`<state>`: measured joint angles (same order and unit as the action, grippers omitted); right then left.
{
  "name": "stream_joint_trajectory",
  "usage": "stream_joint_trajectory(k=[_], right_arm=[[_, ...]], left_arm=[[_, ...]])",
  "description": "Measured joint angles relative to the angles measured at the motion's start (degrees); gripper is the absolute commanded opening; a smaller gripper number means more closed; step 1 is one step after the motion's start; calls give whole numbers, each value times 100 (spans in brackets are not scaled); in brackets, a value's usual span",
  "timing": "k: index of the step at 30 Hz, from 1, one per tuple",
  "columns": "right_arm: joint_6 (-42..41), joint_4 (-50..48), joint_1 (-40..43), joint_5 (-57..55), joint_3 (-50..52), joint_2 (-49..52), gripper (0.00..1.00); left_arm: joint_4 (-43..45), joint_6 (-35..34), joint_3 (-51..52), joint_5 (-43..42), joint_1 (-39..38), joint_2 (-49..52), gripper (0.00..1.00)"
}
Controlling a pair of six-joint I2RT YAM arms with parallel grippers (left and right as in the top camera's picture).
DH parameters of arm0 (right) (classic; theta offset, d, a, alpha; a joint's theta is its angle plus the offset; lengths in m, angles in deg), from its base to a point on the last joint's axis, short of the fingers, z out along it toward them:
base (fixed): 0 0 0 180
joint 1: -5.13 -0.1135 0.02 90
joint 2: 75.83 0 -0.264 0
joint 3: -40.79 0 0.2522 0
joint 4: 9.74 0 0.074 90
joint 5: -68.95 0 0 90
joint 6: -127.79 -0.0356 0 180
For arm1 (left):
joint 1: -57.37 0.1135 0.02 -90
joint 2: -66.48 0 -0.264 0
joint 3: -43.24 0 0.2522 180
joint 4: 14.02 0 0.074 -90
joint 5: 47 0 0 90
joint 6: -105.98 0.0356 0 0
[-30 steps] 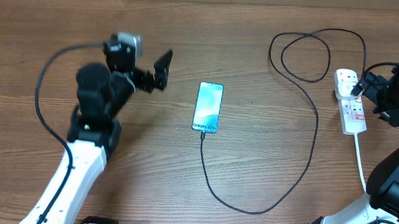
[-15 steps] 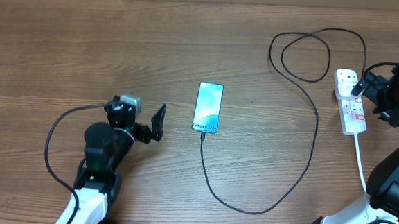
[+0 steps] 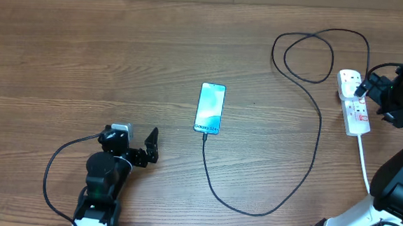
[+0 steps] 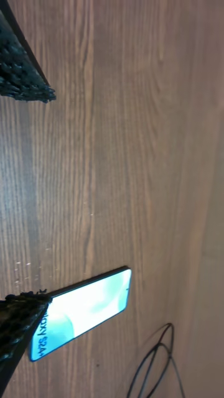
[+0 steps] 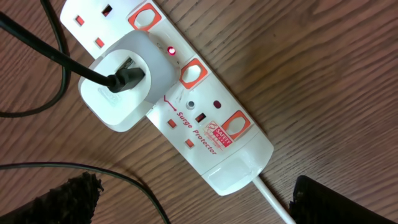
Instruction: Plug charger to phone and switch on socket
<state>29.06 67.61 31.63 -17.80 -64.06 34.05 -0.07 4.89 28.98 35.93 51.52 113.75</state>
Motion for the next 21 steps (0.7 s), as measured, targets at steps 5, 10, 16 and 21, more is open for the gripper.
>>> stream_joint_trajectory(k=[5,10,16,21], right_arm=[[0,2,-2,-2,0,0,100],[0,4,0,0,0,0,100],[0,4,-2,4,-2,0,100],[0,-2,0,4,-2,0,100]], left_arm=[[-715,-76,2,59,173,-590,100],[-1928,-85,-2,315,221,-1639,100],[-3189,-76,2,673,221,-2905,100],[-3211,234,2,785,221,-3897,100]])
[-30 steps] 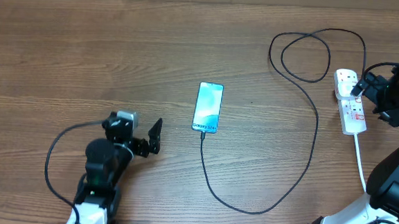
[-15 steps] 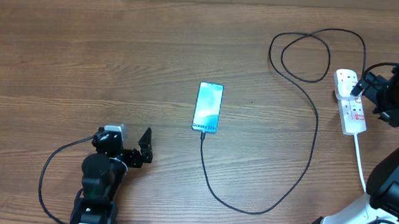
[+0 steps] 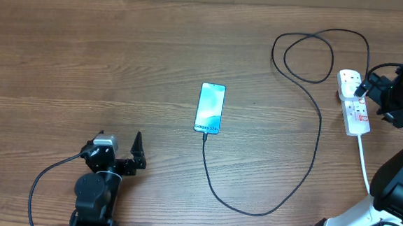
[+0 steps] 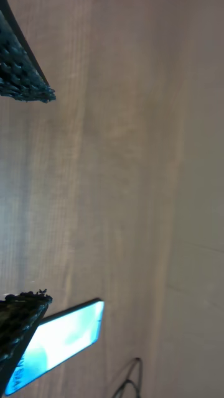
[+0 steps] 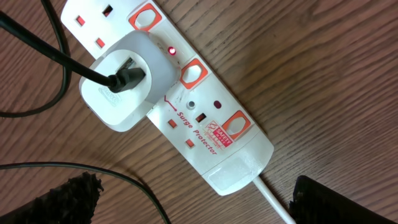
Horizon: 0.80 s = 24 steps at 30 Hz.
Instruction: Plug charger to phone and switch on socket
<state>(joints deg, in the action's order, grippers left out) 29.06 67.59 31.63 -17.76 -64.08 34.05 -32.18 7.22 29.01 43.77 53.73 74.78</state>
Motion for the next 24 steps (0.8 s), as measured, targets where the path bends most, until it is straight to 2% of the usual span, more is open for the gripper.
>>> stream_joint_trajectory(k=[7,24], right_arm=[[-2,2,0,35,0,0,100],[-2,2,-2,35,0,0,100]], left_arm=[[9,487,0,188,0,-704,100],[9,603,0,245,192,-739,100]])
